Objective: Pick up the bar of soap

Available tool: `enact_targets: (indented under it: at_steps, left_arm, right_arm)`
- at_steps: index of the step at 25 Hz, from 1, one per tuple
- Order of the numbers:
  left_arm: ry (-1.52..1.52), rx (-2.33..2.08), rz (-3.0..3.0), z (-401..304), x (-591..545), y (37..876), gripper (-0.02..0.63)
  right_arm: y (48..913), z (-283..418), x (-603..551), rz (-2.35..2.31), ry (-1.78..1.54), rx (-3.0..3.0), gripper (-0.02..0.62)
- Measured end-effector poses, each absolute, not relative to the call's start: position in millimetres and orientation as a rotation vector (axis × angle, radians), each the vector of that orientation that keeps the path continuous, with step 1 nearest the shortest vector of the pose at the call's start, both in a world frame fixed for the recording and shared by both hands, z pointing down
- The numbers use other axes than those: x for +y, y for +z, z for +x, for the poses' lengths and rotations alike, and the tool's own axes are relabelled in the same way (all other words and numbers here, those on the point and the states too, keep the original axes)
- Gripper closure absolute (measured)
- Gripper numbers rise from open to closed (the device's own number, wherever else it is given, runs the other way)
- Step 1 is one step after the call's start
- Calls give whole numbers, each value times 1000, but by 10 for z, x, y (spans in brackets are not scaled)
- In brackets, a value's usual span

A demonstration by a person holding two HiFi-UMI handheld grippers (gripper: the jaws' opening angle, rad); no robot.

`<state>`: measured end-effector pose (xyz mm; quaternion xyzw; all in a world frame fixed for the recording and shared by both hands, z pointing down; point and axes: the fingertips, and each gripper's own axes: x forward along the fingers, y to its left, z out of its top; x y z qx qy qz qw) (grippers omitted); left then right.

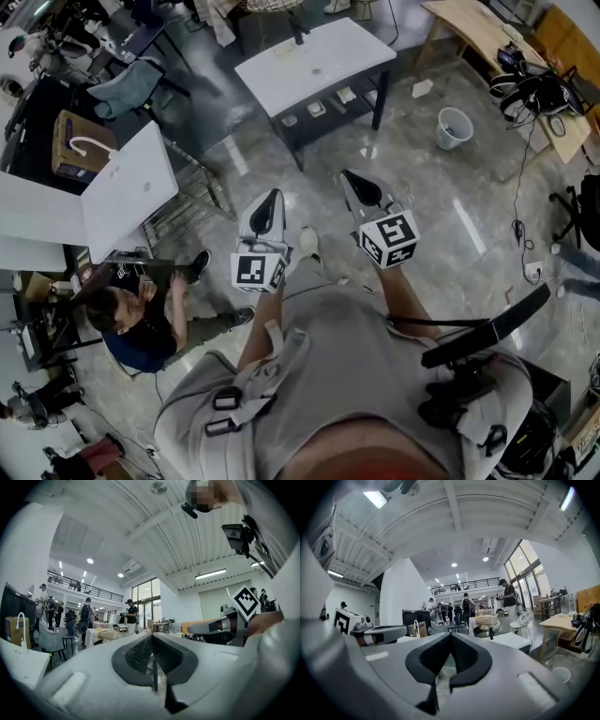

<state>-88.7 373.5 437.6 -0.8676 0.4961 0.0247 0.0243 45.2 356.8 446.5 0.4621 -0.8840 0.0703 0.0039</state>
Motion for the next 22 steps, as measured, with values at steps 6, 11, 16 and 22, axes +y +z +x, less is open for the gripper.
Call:
enact_targets:
  at_steps: [6,11,16,22]
  left_arm:
    - [73,1514,-2698,-942,3265,4373,615]
    - [75,1484,-2722,-1024,2811,4408,615]
    - [60,1433,-2759,-1094,2356,4436,615]
    - [77,1421,-2808,-1297,1898,4396,615]
  right_arm:
    - [4465,381,3180,1454,206,-2750,594]
    - [4522,228,2770,1455,222,-2743,594]
    - [4550,72,2331,1453,234,-2725,594]
    - [4465,-122,1864,1470,213,-2688,594]
